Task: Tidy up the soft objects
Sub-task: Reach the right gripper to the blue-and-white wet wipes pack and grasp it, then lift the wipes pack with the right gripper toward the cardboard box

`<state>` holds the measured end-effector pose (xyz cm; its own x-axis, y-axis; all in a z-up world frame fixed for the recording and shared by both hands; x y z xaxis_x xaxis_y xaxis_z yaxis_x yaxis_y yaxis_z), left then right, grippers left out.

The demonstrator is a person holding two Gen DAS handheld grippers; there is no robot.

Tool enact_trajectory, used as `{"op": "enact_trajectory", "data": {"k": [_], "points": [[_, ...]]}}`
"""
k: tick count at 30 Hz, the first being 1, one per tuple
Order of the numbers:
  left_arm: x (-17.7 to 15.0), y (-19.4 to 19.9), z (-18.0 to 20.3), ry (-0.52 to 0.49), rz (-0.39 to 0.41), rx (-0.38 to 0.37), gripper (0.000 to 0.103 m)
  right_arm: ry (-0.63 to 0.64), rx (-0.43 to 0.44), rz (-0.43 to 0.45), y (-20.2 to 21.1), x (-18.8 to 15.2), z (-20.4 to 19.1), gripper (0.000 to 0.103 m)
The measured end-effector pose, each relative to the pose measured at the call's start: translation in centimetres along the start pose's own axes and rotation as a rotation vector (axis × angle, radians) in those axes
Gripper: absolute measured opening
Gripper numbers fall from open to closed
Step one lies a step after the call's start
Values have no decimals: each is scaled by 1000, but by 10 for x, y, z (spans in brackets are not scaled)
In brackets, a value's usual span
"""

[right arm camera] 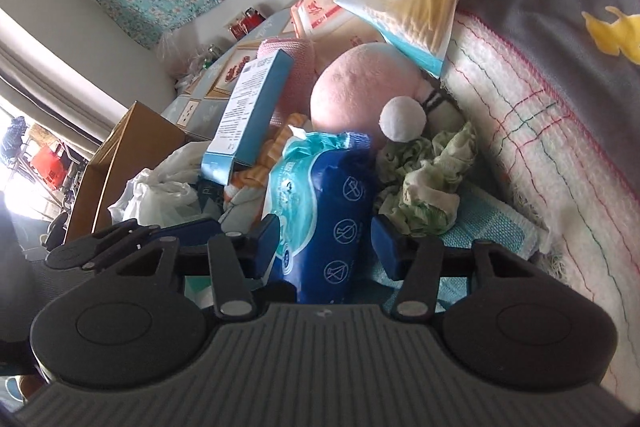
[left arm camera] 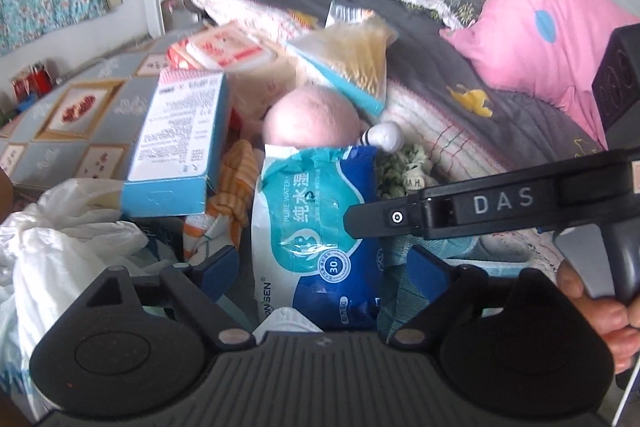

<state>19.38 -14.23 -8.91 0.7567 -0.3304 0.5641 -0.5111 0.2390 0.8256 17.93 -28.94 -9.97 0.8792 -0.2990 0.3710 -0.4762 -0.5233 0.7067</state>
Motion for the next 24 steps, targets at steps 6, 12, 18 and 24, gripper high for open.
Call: {"op": "enact_trajectory", "data": {"k": [6, 12, 18, 24], "points": [[9, -26, -9, 41, -72, -19, 92, -43, 13, -46, -19, 4, 10, 50], [14, -44, -9, 42, -109, -19, 86, -72, 34, -68, -34, 9, 13, 50], [17, -52, -8, 51, -111, -26, 81, -99, 57, -65, -38, 12, 18, 43], [20, -37, -4, 27, -53, -21, 74, -69, 57, -26, -26, 14, 6, 41]]}}
Point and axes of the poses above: each gripper's, at about its wrist camera, not at the fingertips, and y roughly against the way its jaws point, z to its right, x to its top, the point moved 5 cm from there along -y, roughly the way its jaws point, and after that the axes turned 7 degrees about x, right-handed, at the moved point
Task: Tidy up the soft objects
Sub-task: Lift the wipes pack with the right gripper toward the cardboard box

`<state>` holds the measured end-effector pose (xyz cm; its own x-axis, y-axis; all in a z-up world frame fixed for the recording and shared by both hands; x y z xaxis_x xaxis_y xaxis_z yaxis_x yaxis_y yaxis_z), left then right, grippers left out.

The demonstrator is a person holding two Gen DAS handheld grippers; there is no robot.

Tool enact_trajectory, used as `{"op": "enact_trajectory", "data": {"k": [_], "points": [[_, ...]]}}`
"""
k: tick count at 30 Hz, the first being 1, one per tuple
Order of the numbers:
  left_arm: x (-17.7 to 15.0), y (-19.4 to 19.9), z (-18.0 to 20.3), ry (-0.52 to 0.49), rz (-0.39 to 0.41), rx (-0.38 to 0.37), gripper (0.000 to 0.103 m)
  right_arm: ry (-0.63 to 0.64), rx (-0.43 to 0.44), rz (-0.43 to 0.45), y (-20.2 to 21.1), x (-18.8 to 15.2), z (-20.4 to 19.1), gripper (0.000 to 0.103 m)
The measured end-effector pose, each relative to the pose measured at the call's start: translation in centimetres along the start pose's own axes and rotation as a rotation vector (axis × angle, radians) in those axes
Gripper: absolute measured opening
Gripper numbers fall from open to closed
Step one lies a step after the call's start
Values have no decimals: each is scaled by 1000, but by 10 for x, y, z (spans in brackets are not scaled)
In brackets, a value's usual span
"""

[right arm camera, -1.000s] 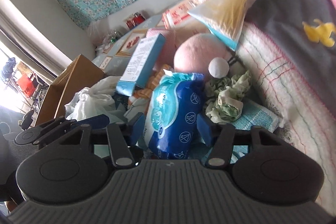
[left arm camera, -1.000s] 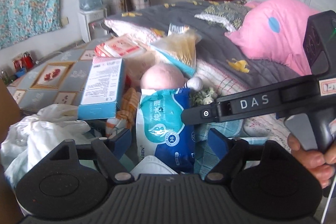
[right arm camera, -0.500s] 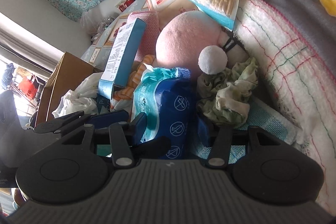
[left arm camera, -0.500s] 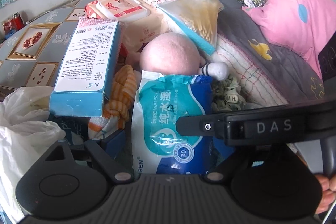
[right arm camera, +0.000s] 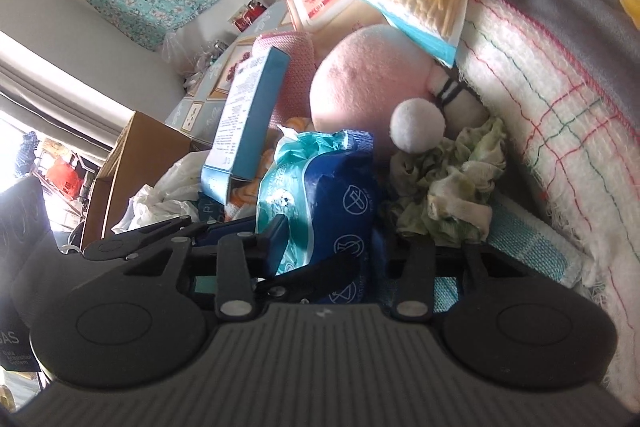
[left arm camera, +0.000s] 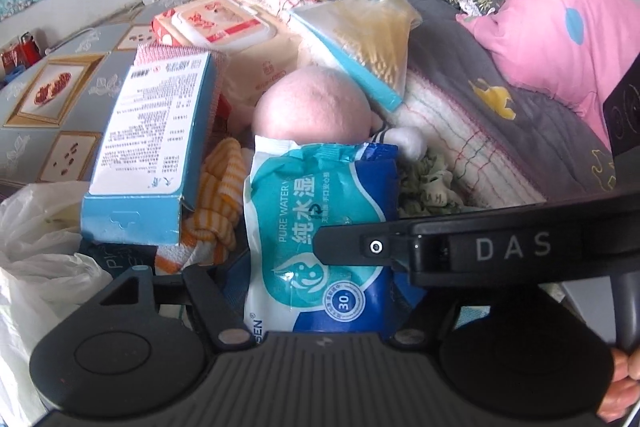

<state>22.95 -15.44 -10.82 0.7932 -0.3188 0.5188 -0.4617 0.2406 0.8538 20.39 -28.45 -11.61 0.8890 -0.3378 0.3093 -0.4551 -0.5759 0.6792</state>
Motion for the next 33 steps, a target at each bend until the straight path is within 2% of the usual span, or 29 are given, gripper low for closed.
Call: {"op": "enact_trajectory", "data": {"k": [6, 12, 20, 26, 33], "points": [[7, 30, 3, -1, 77, 5, 73, 49, 2, 60, 25, 3, -23, 41], [12, 76, 2, 16, 190, 10, 73, 157, -7, 145, 57, 6, -67, 41], [9, 144, -11, 36, 317, 87, 73, 260, 68, 199, 85, 0, -133, 41], [-1, 192, -45, 106, 377, 191, 73, 346, 162, 154, 80, -5, -197, 41], [-14, 240, -123, 222, 378, 359, 73, 432, 312, -20, 36, -9, -304, 41]]}}
Point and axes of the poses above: each gripper's, at about its wrist camera, not at the fingertips, and y roughly against the way its jaws point, z to its right, x to its top, the point moved 5 cm from there along -y, roughly the way its jaws point, and after that the axes turned 7 degrees about x, right-handed, at the moved point
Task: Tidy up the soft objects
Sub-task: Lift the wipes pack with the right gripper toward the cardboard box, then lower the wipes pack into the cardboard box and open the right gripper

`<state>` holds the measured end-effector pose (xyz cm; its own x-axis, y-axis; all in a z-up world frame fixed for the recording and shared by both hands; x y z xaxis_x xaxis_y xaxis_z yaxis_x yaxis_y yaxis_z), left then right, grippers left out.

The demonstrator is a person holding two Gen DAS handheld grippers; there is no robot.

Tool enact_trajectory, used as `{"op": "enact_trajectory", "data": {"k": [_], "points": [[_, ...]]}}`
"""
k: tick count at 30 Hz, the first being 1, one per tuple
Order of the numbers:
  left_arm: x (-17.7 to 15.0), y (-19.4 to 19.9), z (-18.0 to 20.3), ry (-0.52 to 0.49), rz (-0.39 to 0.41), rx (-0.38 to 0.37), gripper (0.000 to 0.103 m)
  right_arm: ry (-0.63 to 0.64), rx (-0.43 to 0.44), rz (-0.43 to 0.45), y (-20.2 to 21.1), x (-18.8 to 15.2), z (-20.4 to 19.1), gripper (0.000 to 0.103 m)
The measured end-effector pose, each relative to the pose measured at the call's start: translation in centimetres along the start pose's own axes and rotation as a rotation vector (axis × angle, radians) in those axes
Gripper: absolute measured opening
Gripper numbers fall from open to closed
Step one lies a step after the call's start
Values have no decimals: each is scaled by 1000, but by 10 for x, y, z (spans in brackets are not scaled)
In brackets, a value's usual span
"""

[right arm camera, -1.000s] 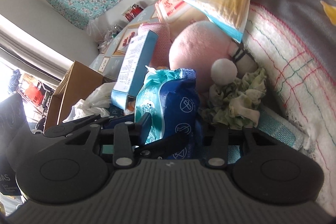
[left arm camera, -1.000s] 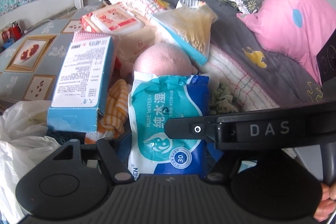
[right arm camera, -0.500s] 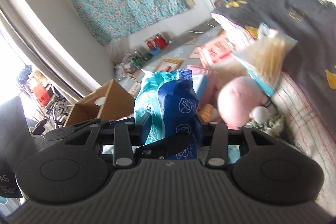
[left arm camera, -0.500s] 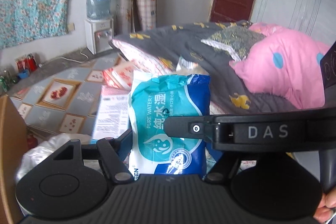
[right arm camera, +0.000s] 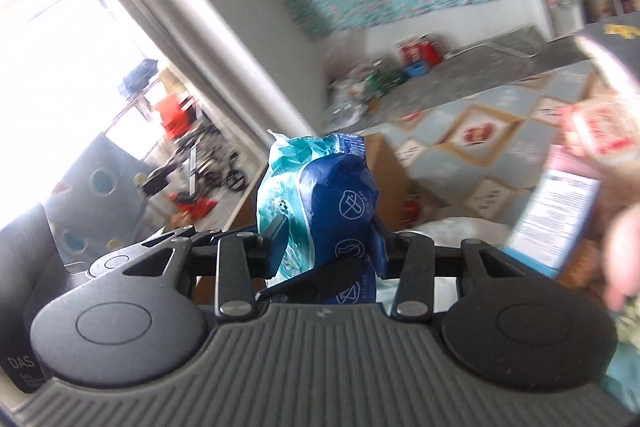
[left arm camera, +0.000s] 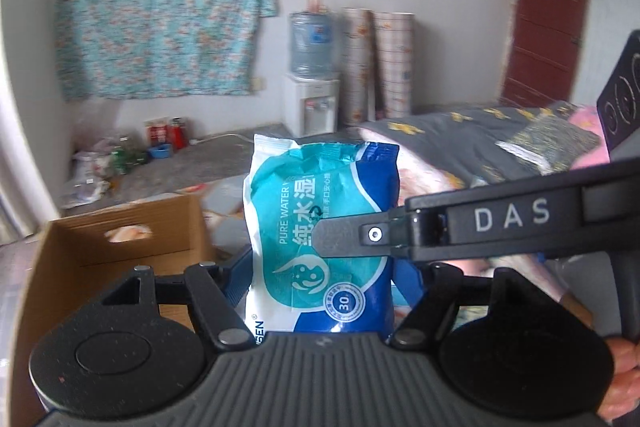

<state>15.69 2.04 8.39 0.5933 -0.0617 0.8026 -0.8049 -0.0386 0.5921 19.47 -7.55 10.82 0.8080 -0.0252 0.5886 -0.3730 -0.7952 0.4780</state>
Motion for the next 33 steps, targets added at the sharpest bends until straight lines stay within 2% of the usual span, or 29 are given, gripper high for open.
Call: {"op": "enact_trajectory", "data": {"k": [3, 7, 12, 16, 19, 22, 26, 30, 33], "points": [[6, -4, -43, 41, -29, 72, 73, 11, 67, -90, -47, 14, -28, 41], [8, -33, -101, 122, -131, 118, 73, -18, 105, -219, -116, 23, -44, 42], [-7, -85, -156, 191, -259, 112, 73, -83, 87, -354, -190, 21, -28, 42], [-18, -122, -182, 208, -335, 88, 73, -101, 49, -422, -234, 17, -3, 43], [-32, -149, -192, 218, -400, 69, 73, -104, 2, -434, -253, 21, 16, 45], [-53, -179, -200, 224, -502, 58, 72, -79, -36, -392, -259, 33, 33, 49], [-75, -203, -208, 219, -592, 93, 70, -83, -45, -374, -260, 40, 56, 50], [-79, -209, -210, 237, -609, 94, 71, -69, -42, -345, -252, 43, 65, 50], [-76, -213, -214, 286, -614, 83, 71, -65, -31, -328, -248, 45, 71, 50]]}}
Point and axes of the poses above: each gripper's, at about its wrist camera, not at the fingertips, and y roughly against the way its jaws point, z to its right, x to its top, the point moved 5 cm from there along -y, roughly the way its jaws point, and after that the axes turned 7 degrees about x, right-handed, at the moved point
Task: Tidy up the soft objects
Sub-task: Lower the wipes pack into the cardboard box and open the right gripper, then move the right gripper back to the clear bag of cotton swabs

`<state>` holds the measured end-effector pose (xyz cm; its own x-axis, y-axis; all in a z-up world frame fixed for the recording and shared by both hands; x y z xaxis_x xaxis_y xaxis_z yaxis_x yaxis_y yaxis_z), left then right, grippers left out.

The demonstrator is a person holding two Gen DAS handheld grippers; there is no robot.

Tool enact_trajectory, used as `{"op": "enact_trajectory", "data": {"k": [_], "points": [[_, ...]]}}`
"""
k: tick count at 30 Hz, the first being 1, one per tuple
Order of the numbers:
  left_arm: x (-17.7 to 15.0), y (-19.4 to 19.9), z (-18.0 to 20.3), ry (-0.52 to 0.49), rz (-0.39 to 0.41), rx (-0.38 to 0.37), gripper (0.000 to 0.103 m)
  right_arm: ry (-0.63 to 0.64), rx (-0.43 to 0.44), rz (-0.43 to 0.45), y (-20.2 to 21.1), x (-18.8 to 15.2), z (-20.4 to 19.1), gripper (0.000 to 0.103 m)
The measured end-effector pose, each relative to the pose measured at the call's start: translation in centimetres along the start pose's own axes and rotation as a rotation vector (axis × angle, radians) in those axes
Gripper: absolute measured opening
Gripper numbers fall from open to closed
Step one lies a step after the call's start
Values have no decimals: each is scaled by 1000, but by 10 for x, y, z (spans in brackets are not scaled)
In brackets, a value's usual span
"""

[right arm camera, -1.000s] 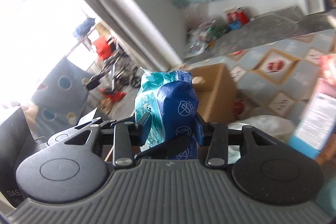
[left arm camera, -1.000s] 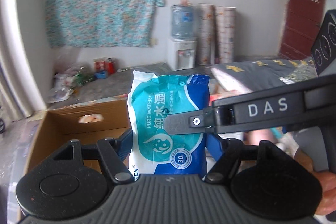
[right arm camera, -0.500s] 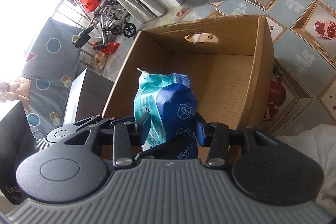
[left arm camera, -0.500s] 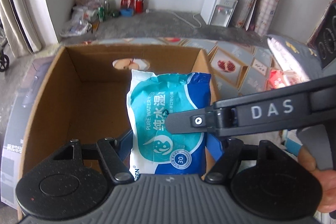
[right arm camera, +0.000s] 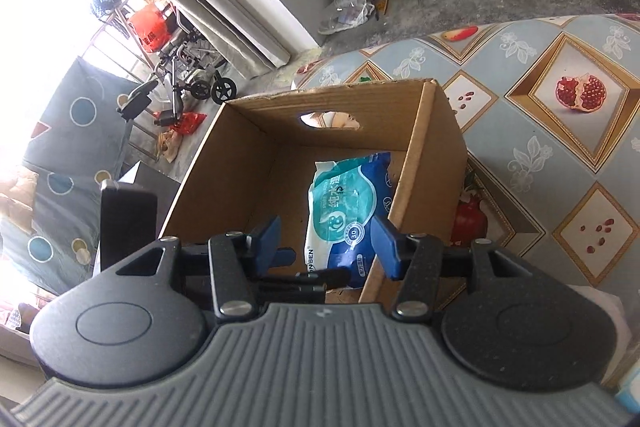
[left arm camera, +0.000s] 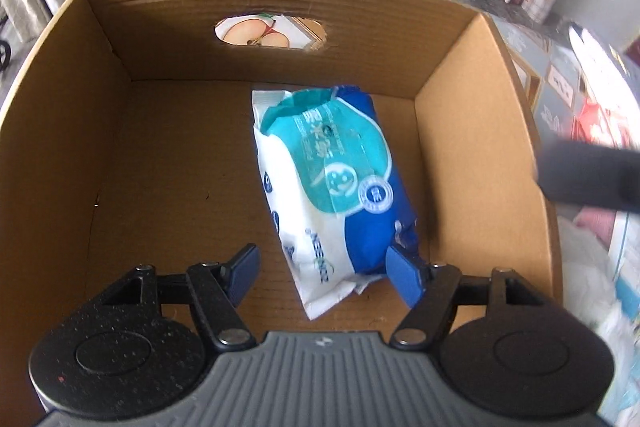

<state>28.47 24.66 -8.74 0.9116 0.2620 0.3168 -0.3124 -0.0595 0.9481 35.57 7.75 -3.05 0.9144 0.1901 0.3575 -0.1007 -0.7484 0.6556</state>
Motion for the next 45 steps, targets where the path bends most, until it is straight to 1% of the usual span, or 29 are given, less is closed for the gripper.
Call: {"op": "enact_trajectory", "data": {"k": [5, 6, 10, 14, 19, 22, 23, 26, 30, 32, 35, 37, 39, 41, 43, 45], "points": [[24, -15, -12, 163, -39, -55, 71, -8, 16, 6, 4, -3, 3, 51], [27, -18, -15, 194, -45, -69, 69, -12, 21, 6, 2, -4, 6, 51], [43, -34, -17, 268, -72, -140, 67, -13, 38, 18, 4, -4, 7, 53], [52, -41, -13, 287, -61, -168, 67, -2, 33, 33, 9, -3, 7, 54], [63, -53, -4, 347, -68, -228, 67, -6, 37, 59, 16, -1, 12, 54], [68, -56, 5, 354, -49, -256, 67, -10, 33, 63, 18, -2, 14, 54], [70, -56, 8, 357, -40, -259, 69, -9, 32, 62, 18, -2, 14, 54], [72, -55, 5, 390, -32, -266, 69, -2, 27, 65, 21, -5, 13, 54], [69, -41, -10, 421, 1, -251, 69, 7, 24, 85, 33, -8, 11, 54], [63, -28, -16, 407, 20, -232, 69, 15, 20, 97, 41, -12, 9, 54], [54, -8, -22, 352, 36, -182, 69, 17, 17, 110, 54, -21, 7, 54], [46, 1, -20, 280, 36, -128, 69, 21, 13, 114, 62, -29, 6, 54], [38, 3, -14, 191, 25, -53, 67, 25, 6, 118, 71, -40, 4, 54], [22, 3, -11, 109, 4, 12, 64, 24, -1, 128, 81, -54, 3, 54], [12, 0, -6, 86, -21, 24, 62, 24, -15, 141, 92, -70, 1, 54], [2, 7, -6, 82, -17, 4, 62, 28, -42, 151, 102, -88, 1, 55]]}}
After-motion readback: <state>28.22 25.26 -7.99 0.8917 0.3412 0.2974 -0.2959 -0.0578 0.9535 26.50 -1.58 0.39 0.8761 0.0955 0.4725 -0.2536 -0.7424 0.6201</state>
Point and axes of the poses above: each gripper's, at about its wrist camera, not at the fingertips, and y roughly against the way its jaws point, z to its right, x to its top, the point moved 5 cm from there along -y, roughly the way its jaws point, and after that the axes turned 7 degrees about x, right-handed, at the moved point
